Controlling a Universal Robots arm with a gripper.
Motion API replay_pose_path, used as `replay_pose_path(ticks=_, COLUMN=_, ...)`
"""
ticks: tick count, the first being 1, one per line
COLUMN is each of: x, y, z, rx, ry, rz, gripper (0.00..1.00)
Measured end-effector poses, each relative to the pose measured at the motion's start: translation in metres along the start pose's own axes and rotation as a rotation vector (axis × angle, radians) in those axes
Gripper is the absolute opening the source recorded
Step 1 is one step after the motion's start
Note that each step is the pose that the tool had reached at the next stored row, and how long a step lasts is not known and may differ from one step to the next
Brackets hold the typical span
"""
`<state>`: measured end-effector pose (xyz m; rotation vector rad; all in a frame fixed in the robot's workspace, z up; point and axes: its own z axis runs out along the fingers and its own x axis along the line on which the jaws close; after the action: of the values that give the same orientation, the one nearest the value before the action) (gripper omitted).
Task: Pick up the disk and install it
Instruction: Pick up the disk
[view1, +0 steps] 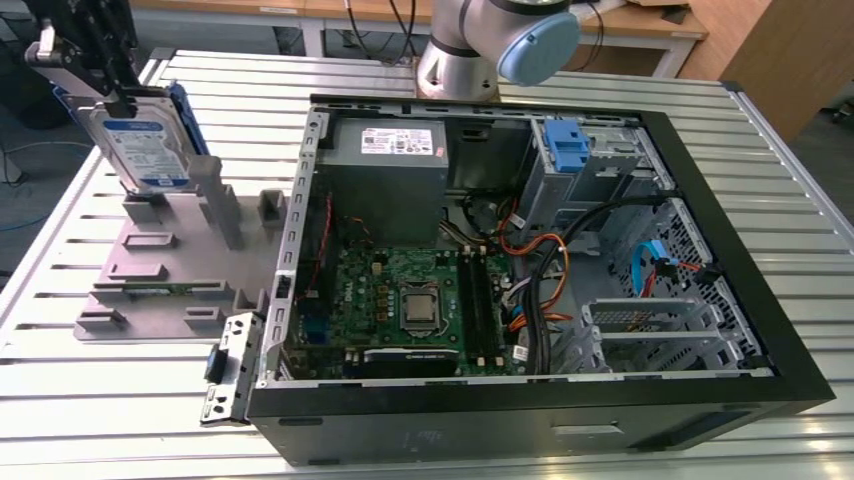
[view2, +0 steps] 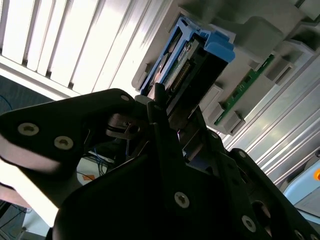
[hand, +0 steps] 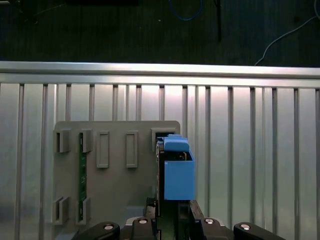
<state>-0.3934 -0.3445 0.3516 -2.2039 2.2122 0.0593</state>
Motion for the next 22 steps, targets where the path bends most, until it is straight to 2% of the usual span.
replay_pose_path(ticks=17, x=-0.0009, y=0.0003, z=-0.0211, rx=-0.0001, ry=0.0002, rz=0.0, gripper=0.35)
replay_pose_path(ticks=22, x=-0.0009, y=0.0003, z=-0.0227, rx=0.0002, ry=0.0006, rz=0.0, gripper=0.35)
